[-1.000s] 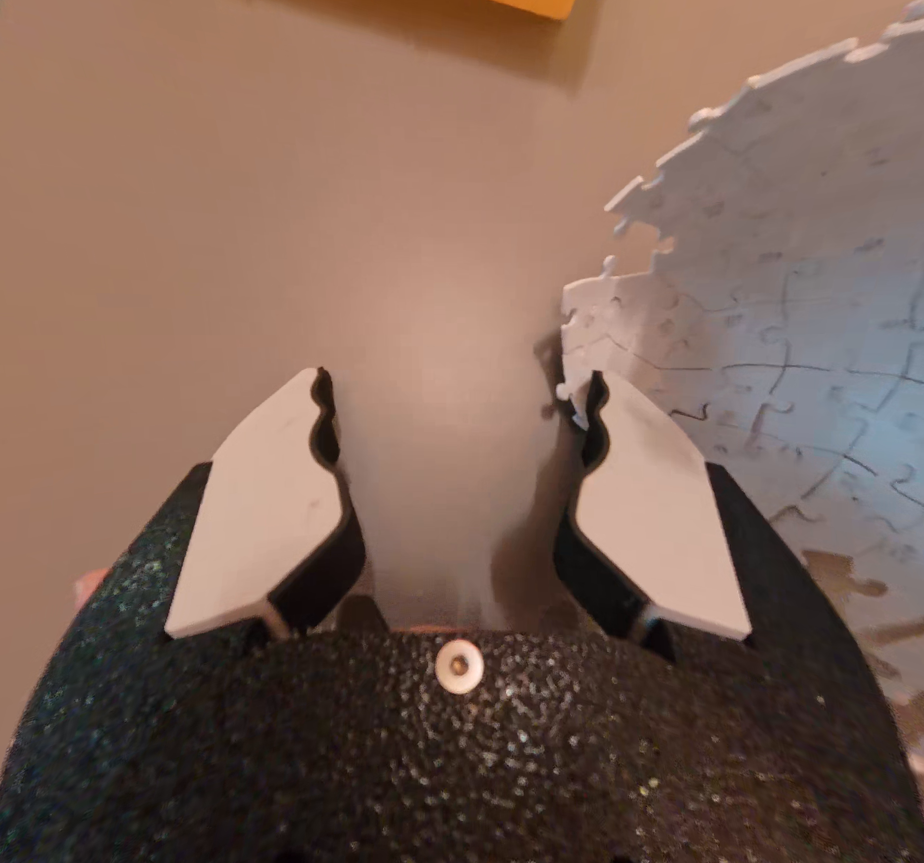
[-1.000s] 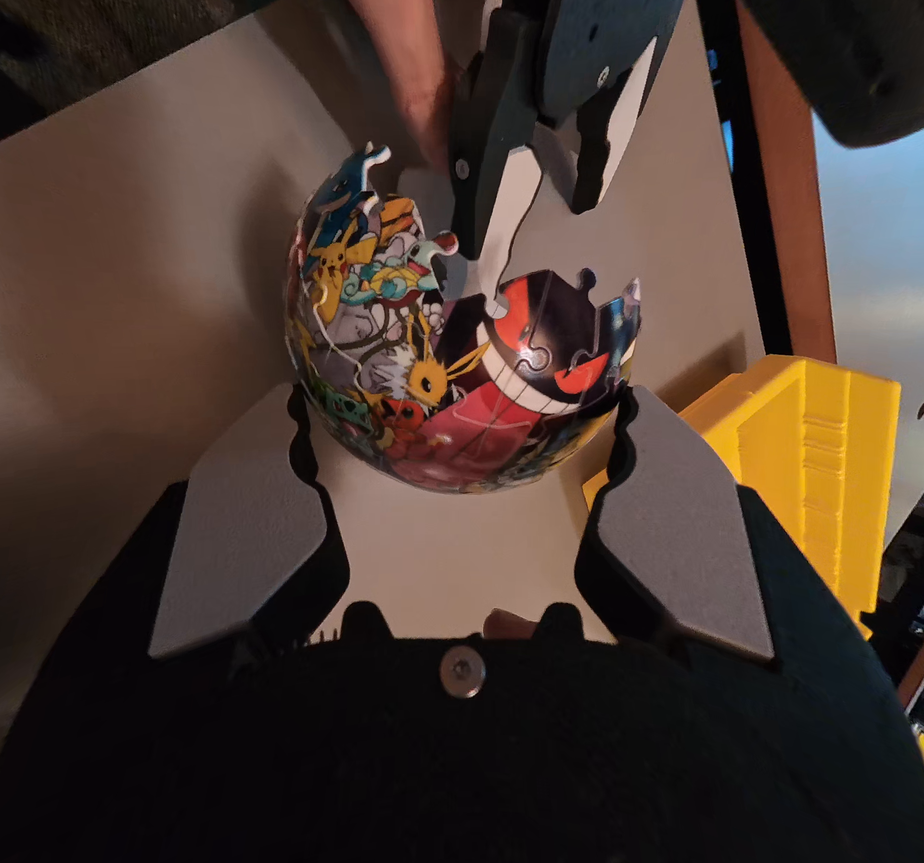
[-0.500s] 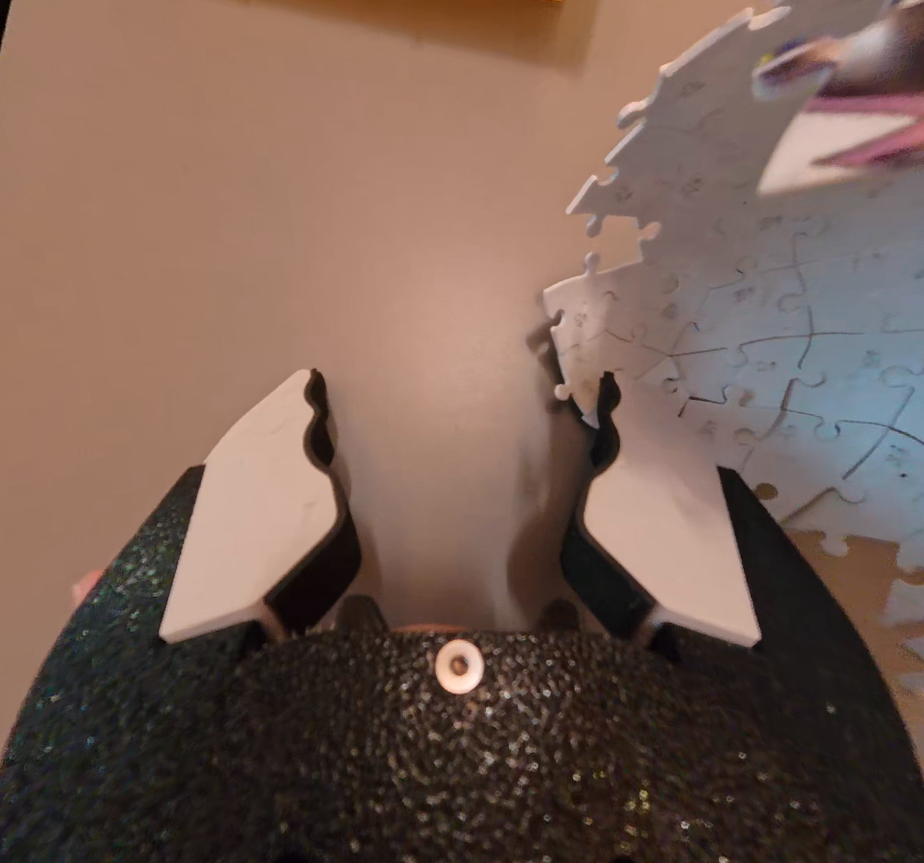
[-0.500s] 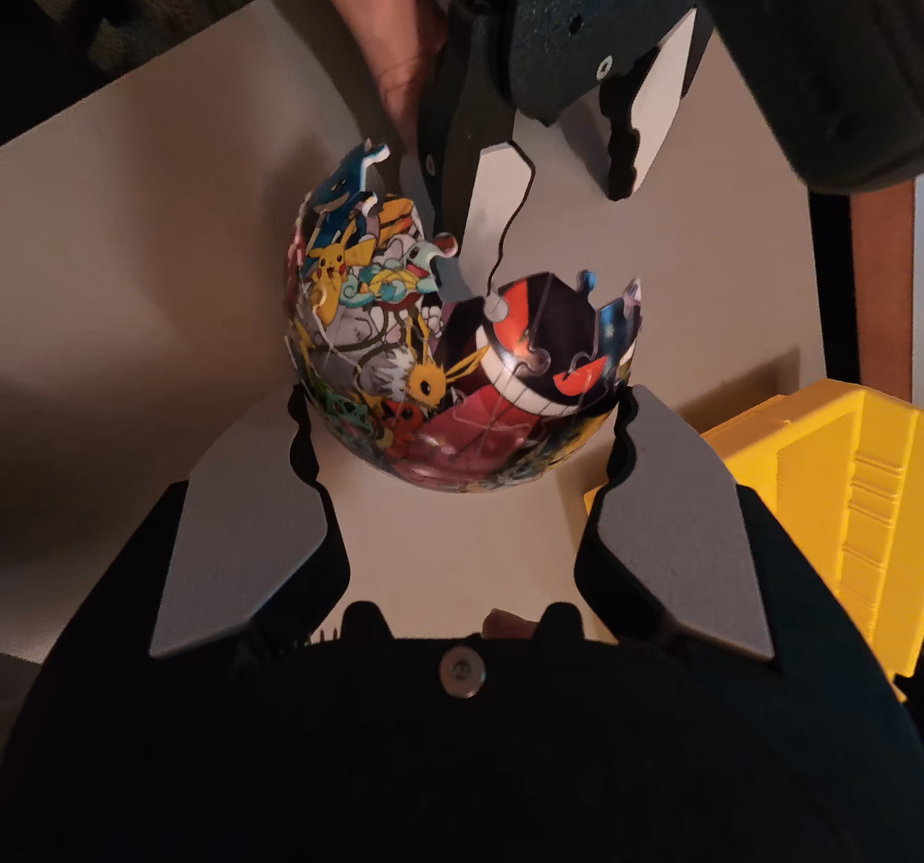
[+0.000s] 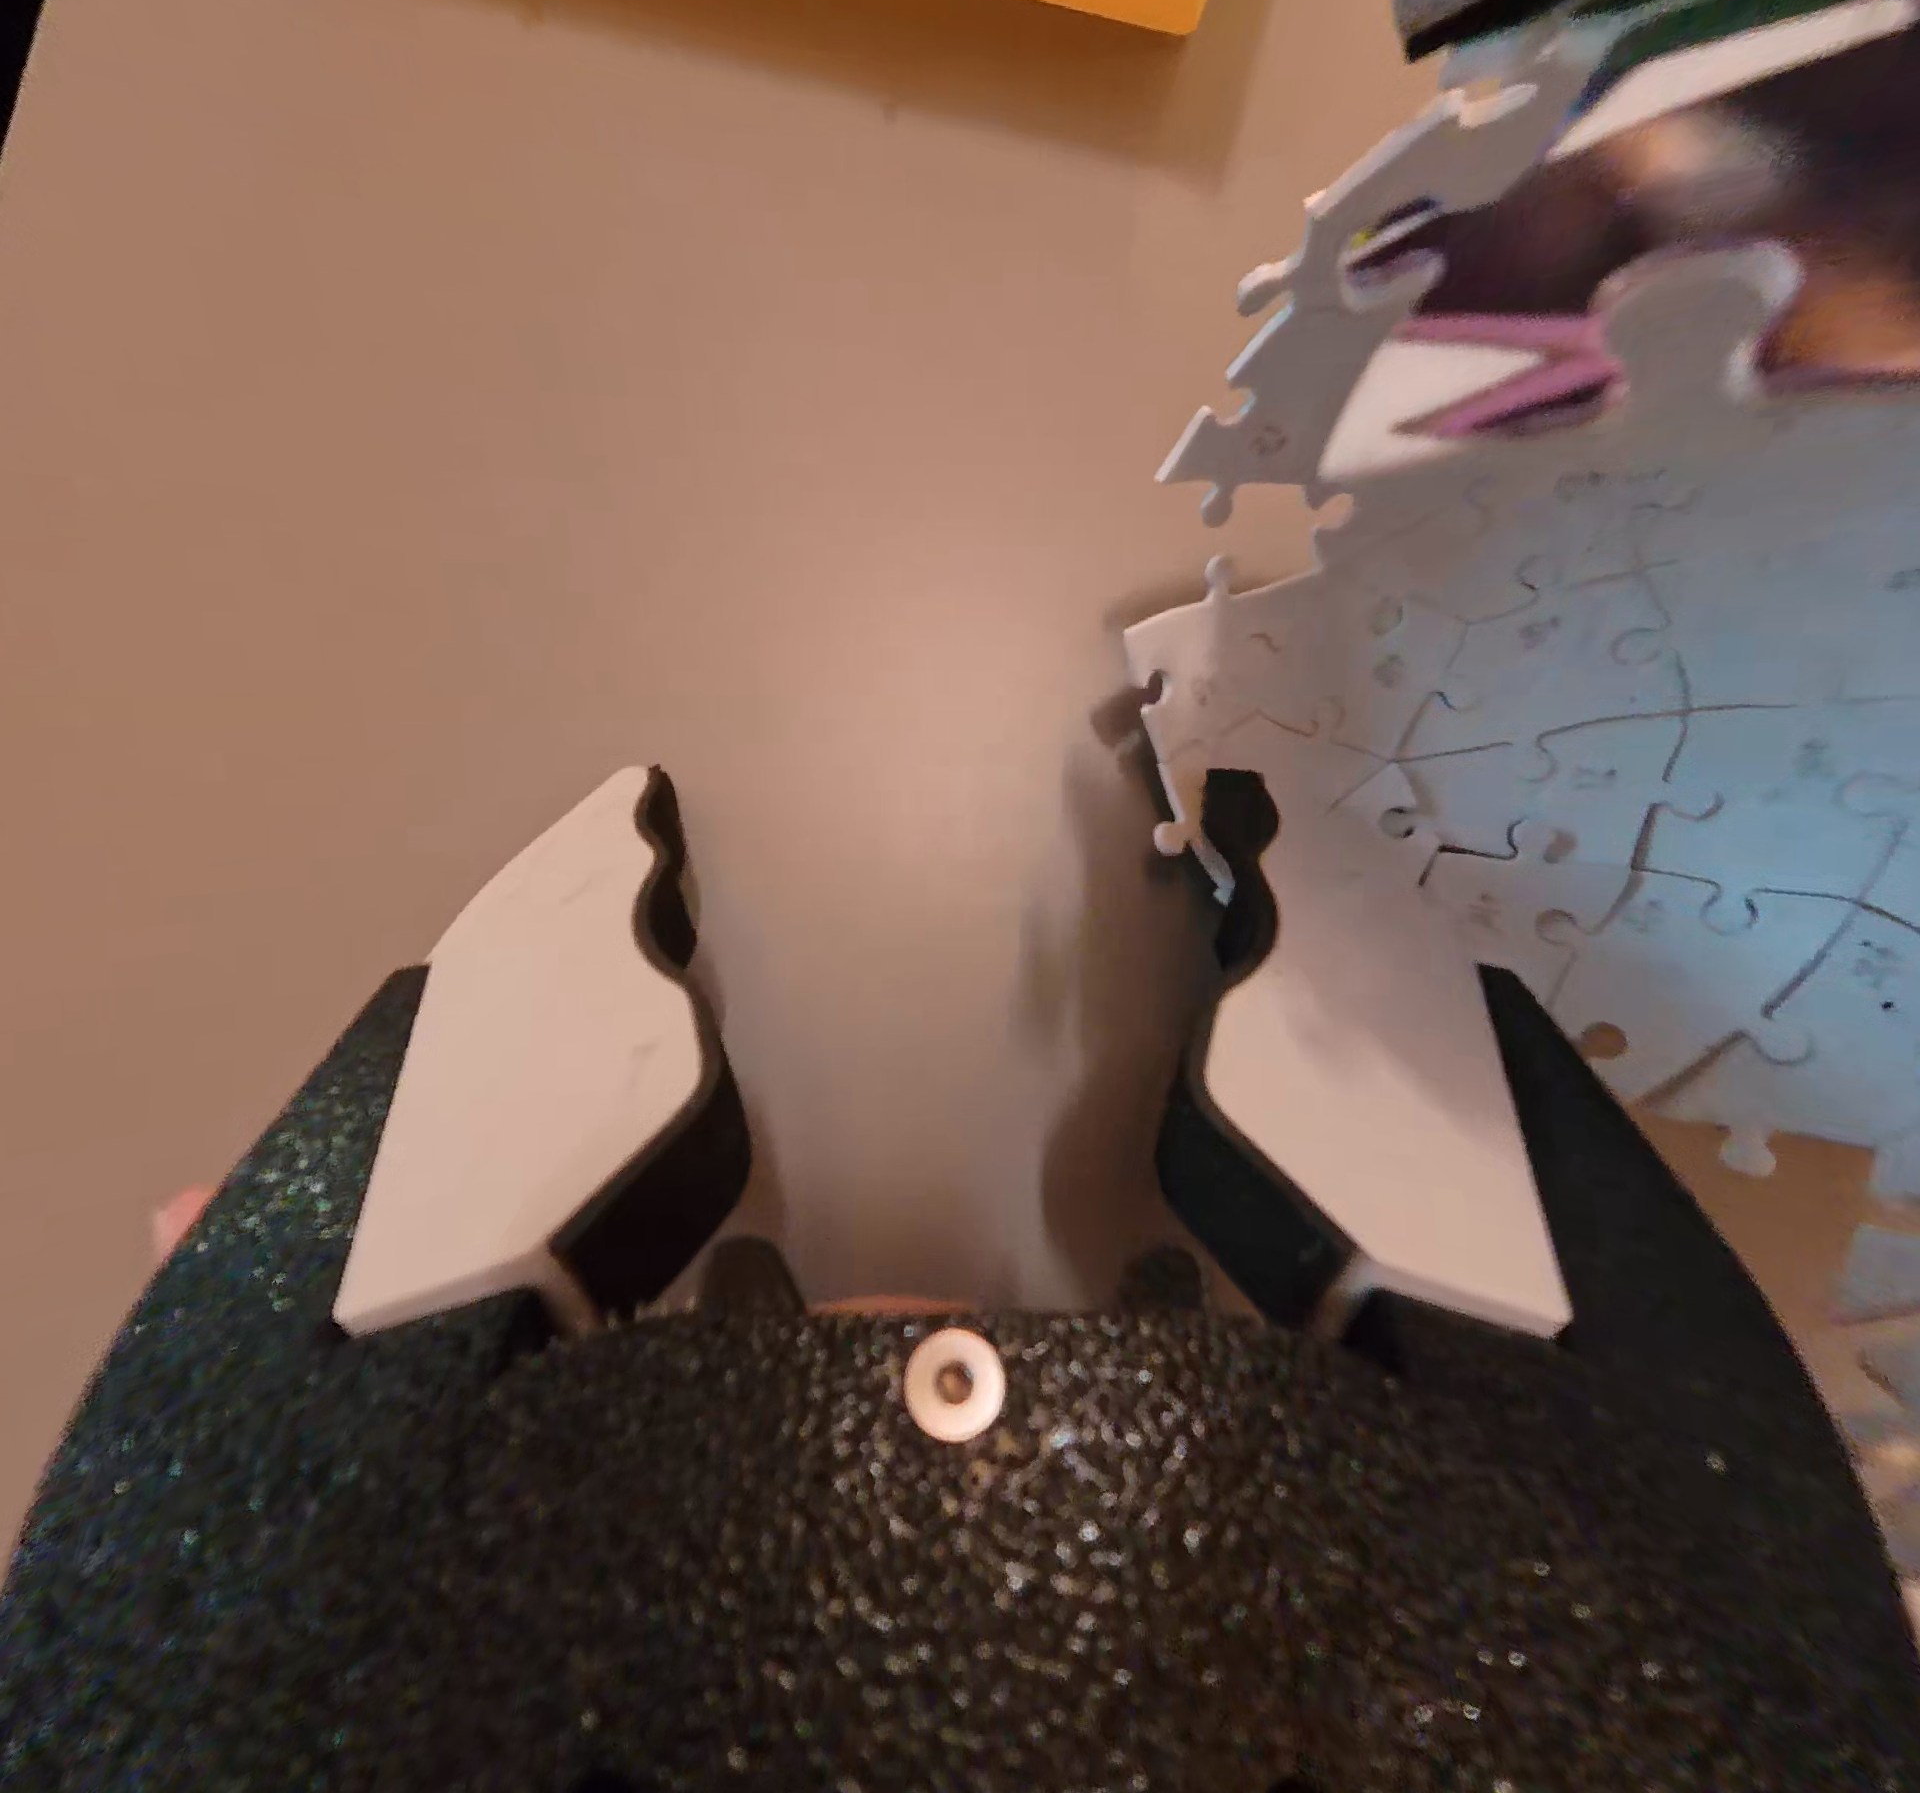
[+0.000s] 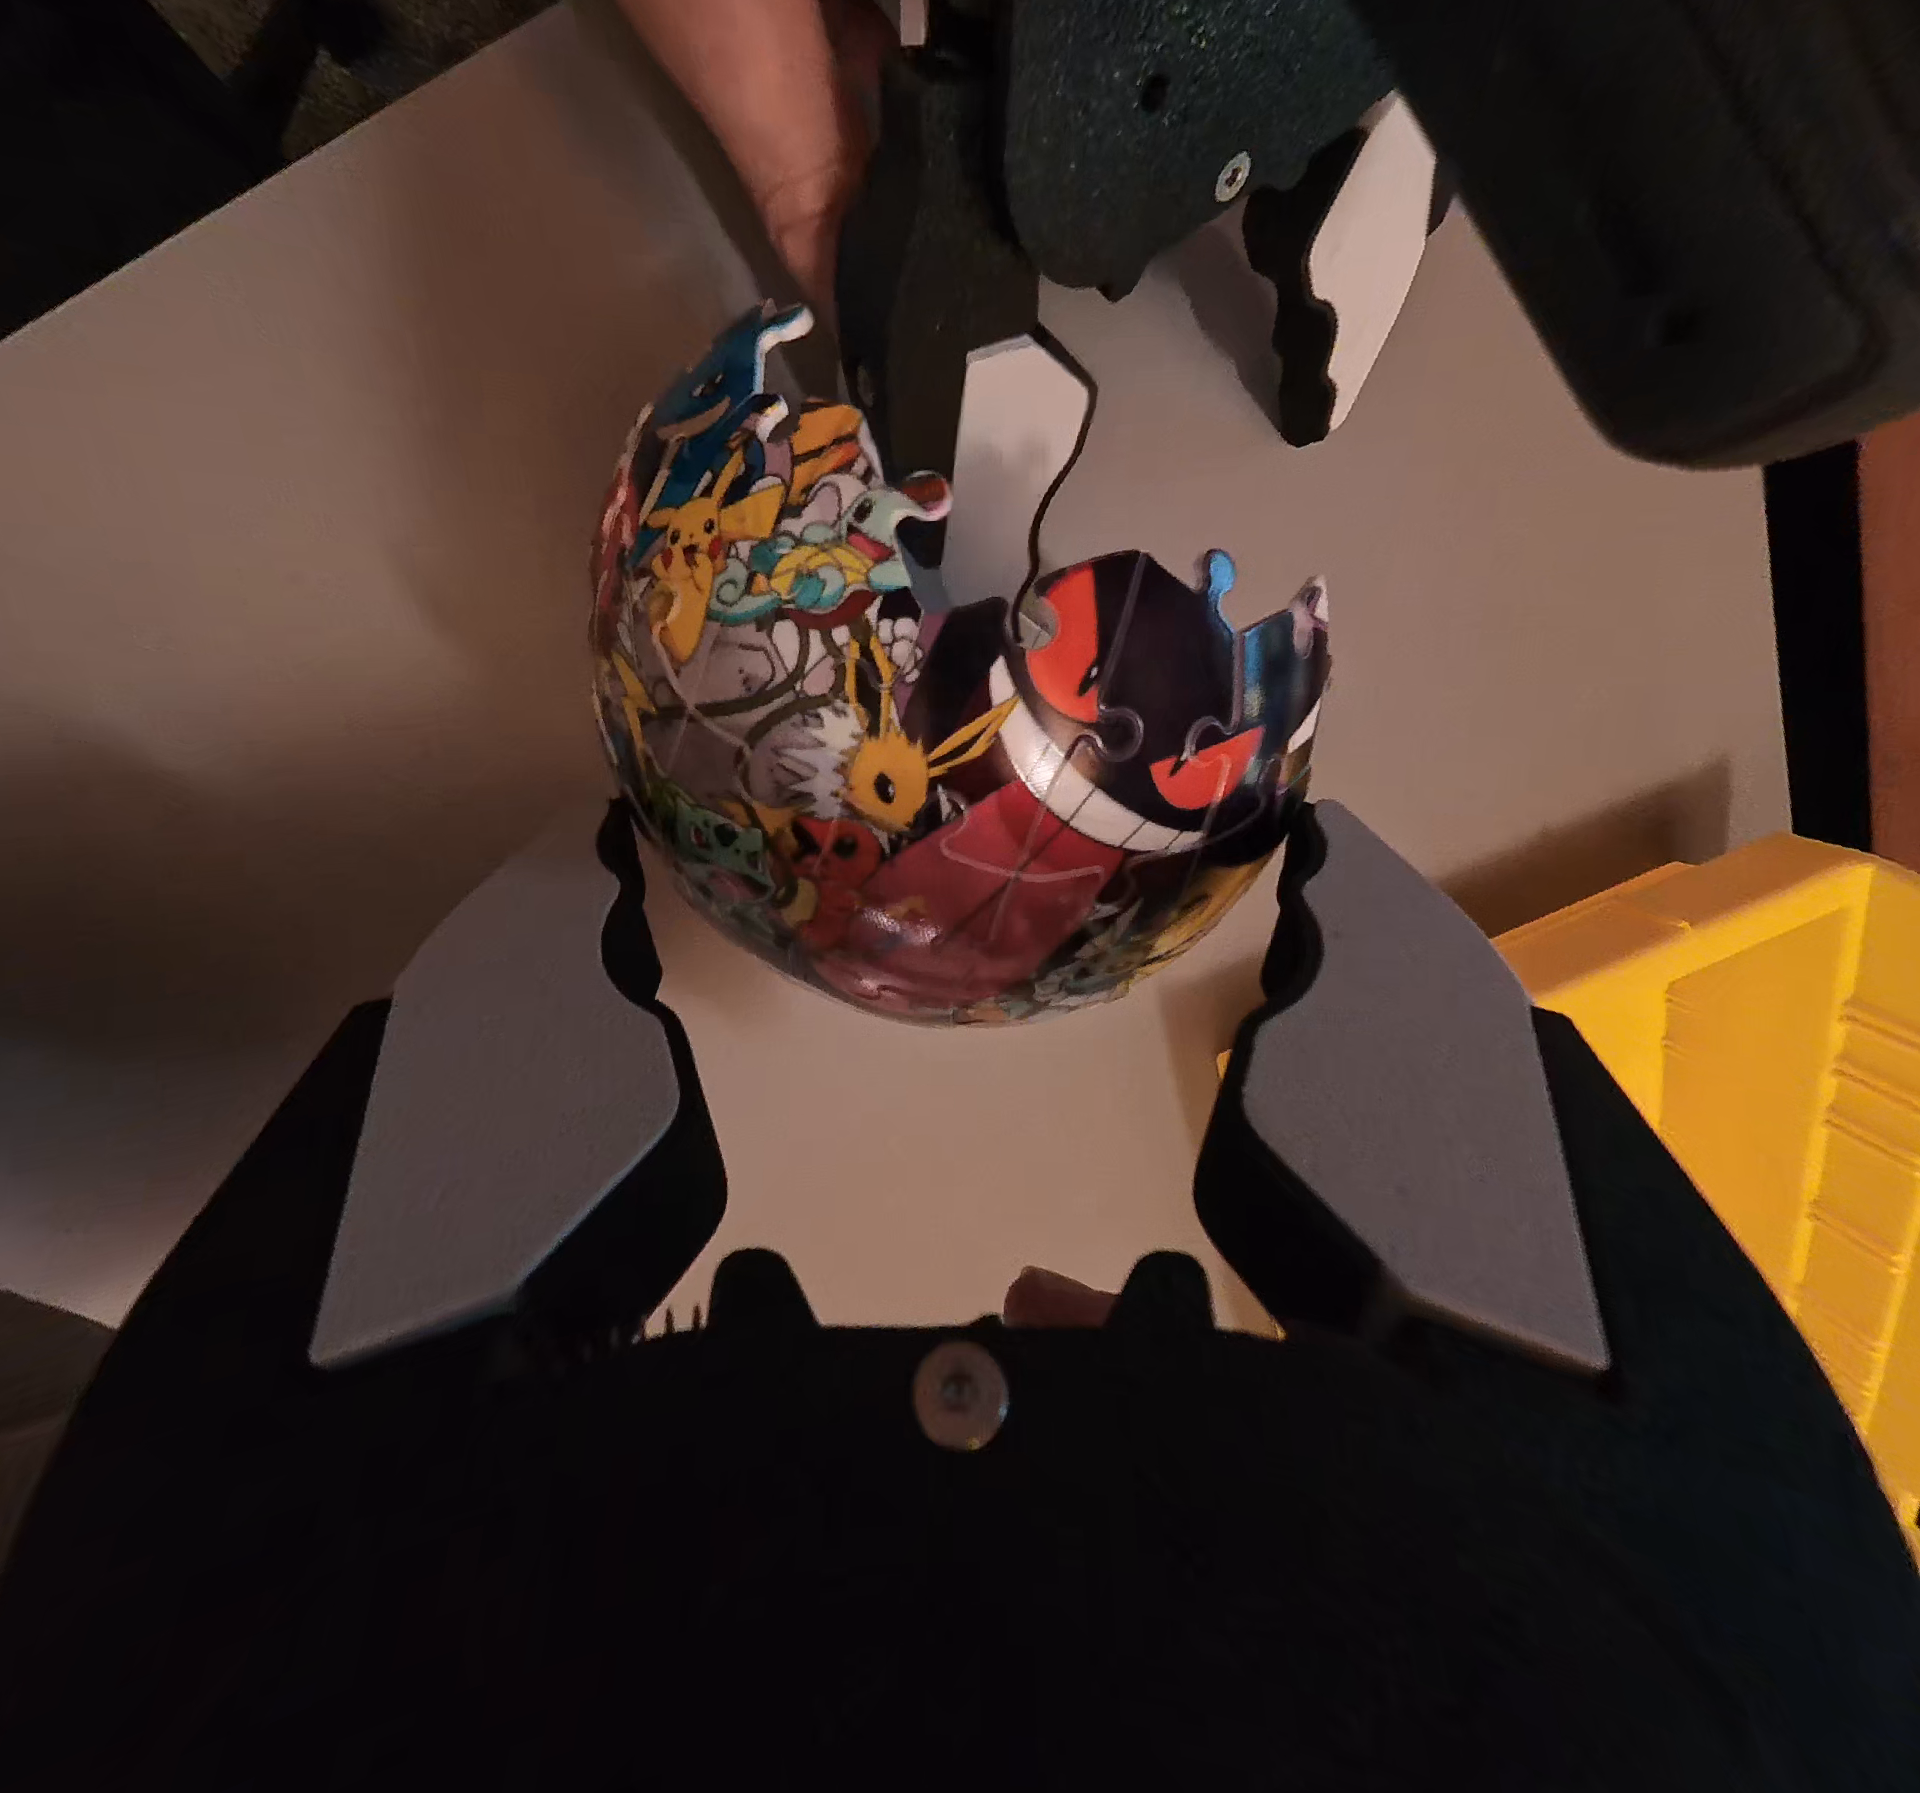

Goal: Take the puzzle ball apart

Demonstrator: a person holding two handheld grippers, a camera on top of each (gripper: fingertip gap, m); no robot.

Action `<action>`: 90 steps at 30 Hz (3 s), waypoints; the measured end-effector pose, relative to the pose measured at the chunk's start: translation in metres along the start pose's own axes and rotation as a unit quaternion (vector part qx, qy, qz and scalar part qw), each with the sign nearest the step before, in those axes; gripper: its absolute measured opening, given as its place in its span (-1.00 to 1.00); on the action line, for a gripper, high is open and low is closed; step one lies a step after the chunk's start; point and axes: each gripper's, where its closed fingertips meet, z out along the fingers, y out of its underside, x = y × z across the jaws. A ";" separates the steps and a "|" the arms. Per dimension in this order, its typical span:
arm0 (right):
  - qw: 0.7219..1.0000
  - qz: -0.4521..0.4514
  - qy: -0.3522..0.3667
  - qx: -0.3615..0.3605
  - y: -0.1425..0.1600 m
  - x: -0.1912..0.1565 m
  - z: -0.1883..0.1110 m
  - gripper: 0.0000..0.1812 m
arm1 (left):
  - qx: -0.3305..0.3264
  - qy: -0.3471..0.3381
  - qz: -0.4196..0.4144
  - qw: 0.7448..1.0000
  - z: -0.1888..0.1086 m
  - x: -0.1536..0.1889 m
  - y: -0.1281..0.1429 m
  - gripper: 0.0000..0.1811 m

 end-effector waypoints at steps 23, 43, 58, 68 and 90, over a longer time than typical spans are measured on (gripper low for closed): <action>1.000 -0.005 0.013 -0.012 -0.001 -0.003 0.001 0.28 | -0.007 0.022 0.021 1.000 -0.004 0.003 0.007 0.25; 1.000 -0.004 0.014 0.002 -0.002 -0.001 0.004 0.29 | -0.010 0.010 0.026 1.000 0.003 0.010 0.002 0.29; 1.000 0.007 0.019 0.006 0.000 0.000 0.003 0.29 | -0.001 0.032 -0.073 0.997 -0.008 0.006 -0.002 0.23; 0.999 -0.005 0.039 -0.008 -0.003 -0.003 0.003 0.29 | 0.114 0.056 -0.032 0.991 -0.029 -0.007 -0.025 0.25; 0.999 -0.003 0.054 0.003 0.000 -0.006 0.003 0.30 | -0.086 -0.082 -0.019 0.993 -0.013 -0.023 0.019 0.60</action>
